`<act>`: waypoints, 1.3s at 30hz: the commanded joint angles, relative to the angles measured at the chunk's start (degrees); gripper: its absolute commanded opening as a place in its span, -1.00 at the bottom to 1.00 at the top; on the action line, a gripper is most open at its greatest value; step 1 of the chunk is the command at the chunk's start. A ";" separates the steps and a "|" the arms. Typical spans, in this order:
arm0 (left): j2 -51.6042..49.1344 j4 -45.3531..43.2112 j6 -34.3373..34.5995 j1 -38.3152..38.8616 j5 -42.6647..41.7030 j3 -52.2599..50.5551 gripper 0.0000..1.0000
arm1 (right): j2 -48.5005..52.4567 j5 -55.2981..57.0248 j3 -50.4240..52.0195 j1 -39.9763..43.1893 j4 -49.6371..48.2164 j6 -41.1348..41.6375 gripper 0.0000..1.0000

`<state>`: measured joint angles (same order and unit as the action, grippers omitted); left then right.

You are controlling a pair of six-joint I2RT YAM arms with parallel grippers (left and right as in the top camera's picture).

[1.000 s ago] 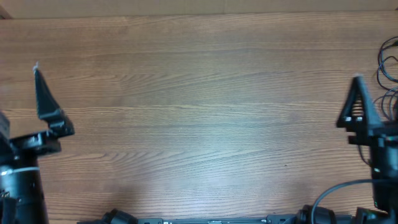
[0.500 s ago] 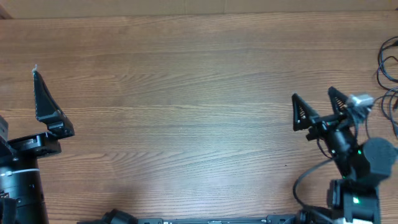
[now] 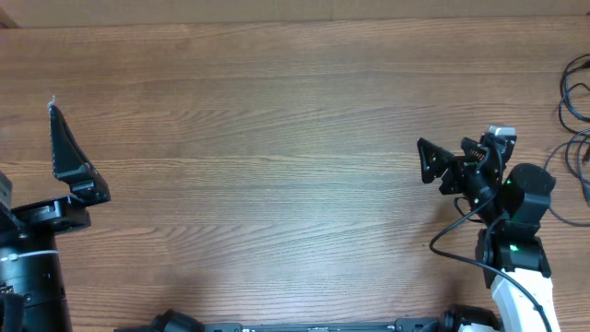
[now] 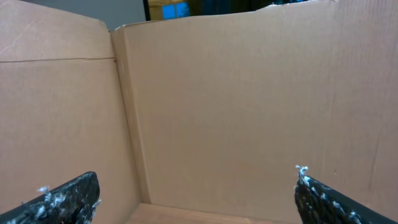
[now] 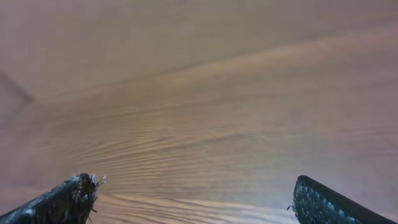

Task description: Untangle cables

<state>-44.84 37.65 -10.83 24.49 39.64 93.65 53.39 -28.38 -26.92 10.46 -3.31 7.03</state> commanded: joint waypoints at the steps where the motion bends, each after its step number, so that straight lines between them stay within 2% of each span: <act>1: -0.09 -0.42 0.79 0.07 -0.28 -0.07 1.00 | -5.14 -6.88 -3.80 -0.22 0.00 -4.57 1.00; 14: -0.09 1.18 0.76 0.07 -0.28 -0.07 1.00 | -36.52 -6.27 -5.60 -0.11 8.35 -6.08 1.00; 21: -0.09 3.13 0.79 0.07 -0.26 -0.07 1.00 | -47.89 -6.25 -6.51 -0.11 10.10 -6.05 1.00; 29: -0.09 3.23 0.79 0.07 -0.26 -0.07 1.00 | -51.04 -6.19 -10.93 -0.11 12.59 -6.10 1.00; 32: -0.09 3.23 0.76 0.07 -0.26 -0.07 1.00 | -51.04 -4.57 -13.92 -0.11 16.31 -6.43 1.00; 39: -0.09 3.21 0.79 0.07 -0.26 -0.07 1.00 | -51.04 2.25 -19.71 -0.11 27.47 -13.64 1.00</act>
<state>-44.84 40.97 -10.81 24.49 39.64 93.65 2.87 -30.74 -44.62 10.46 23.11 -3.57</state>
